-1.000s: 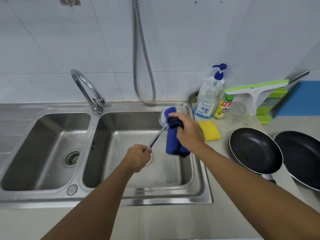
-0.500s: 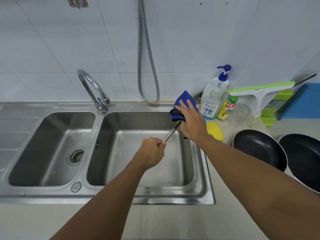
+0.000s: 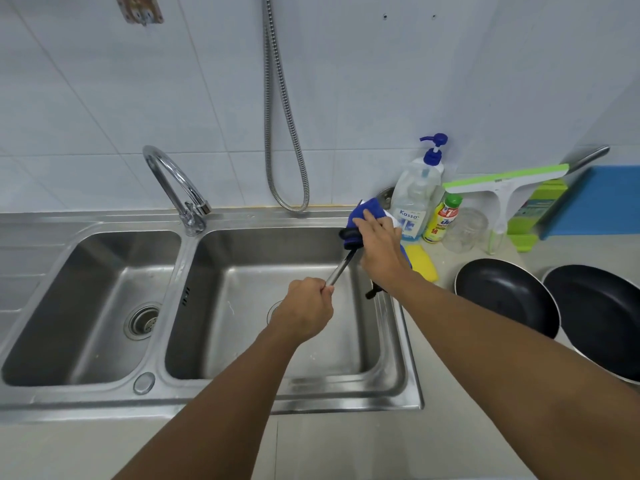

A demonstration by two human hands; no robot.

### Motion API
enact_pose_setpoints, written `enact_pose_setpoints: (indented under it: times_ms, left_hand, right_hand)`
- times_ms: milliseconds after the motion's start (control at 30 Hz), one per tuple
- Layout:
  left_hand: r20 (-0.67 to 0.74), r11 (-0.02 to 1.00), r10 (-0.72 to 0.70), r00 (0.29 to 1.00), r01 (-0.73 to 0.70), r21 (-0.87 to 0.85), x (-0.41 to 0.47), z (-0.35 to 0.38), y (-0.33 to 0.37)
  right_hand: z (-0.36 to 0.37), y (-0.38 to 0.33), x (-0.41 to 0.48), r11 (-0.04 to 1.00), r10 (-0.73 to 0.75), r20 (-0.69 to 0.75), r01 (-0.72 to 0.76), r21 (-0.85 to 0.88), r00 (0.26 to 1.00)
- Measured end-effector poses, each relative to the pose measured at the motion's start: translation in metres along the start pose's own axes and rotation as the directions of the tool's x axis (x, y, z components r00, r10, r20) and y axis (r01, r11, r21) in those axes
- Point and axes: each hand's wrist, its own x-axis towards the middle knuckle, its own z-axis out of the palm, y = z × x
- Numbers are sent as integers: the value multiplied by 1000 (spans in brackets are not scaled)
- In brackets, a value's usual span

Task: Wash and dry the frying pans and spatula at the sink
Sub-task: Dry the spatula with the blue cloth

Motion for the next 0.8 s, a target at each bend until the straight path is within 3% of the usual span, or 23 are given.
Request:
enact_pose_setpoints:
  times_ms: [100, 167, 267, 433, 567, 700, 800]
  left_hand:
    - [-20, 998, -23, 1000, 24, 55, -1, -8, -10]
    - [-9, 997, -26, 1000, 26, 66, -2, -9, -15]
    - [8, 998, -20, 1000, 20, 61, -5, -6, -20]
    - [53, 991, 27, 998, -34, 133, -12, -2, -28]
    - [11, 992, 42, 999, -43, 116, -3, -5, -17]
    - [9, 988, 44, 999, -44, 146, 2, -13, -22]
    - [7, 991, 16, 1000, -17, 135, -7, -9, -31]
  right_hand:
    - [7, 12, -20, 968, -195, -1, 193, 158, 981]
    - [10, 24, -30, 948, -244, 0, 238, 213, 970]
    - [6, 38, -26, 955, -288, 28, 284, 90, 957]
    - [-17, 49, 5, 988, -152, -40, 152, 9, 988]
    - [-11, 26, 2, 948, -317, -18, 317, 6, 948]
    - [3, 31, -11, 919, -390, -20, 391, 58, 921]
    - [0, 48, -13, 898, -441, 10, 441, -4, 898]
